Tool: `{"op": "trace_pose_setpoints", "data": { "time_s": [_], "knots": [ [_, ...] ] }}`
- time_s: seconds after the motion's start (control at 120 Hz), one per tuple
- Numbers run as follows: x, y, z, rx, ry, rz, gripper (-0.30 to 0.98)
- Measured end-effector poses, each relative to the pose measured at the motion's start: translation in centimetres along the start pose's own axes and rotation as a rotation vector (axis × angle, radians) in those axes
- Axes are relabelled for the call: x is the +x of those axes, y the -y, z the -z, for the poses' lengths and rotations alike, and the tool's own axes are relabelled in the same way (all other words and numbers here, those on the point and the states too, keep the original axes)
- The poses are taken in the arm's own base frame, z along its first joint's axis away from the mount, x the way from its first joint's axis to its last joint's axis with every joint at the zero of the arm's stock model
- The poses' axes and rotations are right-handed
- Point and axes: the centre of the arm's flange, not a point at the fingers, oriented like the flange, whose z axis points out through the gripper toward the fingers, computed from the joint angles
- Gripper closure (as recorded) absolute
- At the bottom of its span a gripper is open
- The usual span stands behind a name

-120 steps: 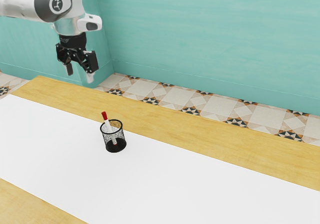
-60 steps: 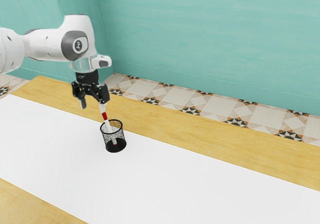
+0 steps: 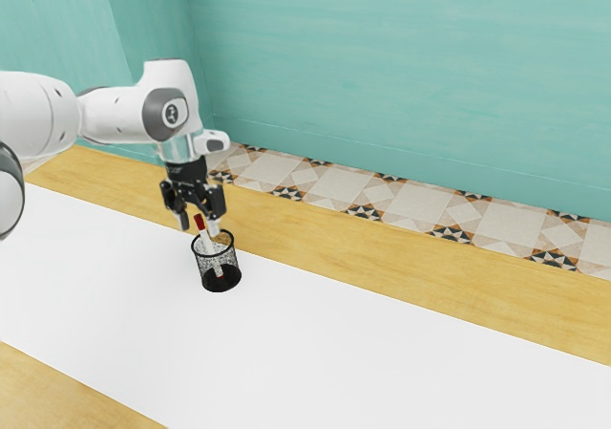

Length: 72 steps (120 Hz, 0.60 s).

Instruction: Take the marker out of the pen holder and place it to the left of the pen holder.

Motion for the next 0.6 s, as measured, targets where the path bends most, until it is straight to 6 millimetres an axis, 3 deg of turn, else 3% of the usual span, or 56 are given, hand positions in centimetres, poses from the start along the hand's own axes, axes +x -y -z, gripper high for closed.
{"op": "trace_pose_setpoints", "data": {
  "time_s": [0.1, 0.183, 0.417, 0.483, 0.6],
  "knots": [
    [0.0, 0.0, 0.7, 0.005, -0.013, -0.008, 0.40],
    [0.0, 0.0, 0.9, 0.010, -0.018, -0.014, 0.55],
    [-0.3, -0.2, 2.1, 0.032, -0.032, -0.034, 0.71],
    [-0.9, -0.9, 4.2, 0.048, -0.057, -0.049, 0.73],
    [-3.5, -3.1, 10.9, 0.079, -0.136, -0.077, 0.76]
  ]
}}
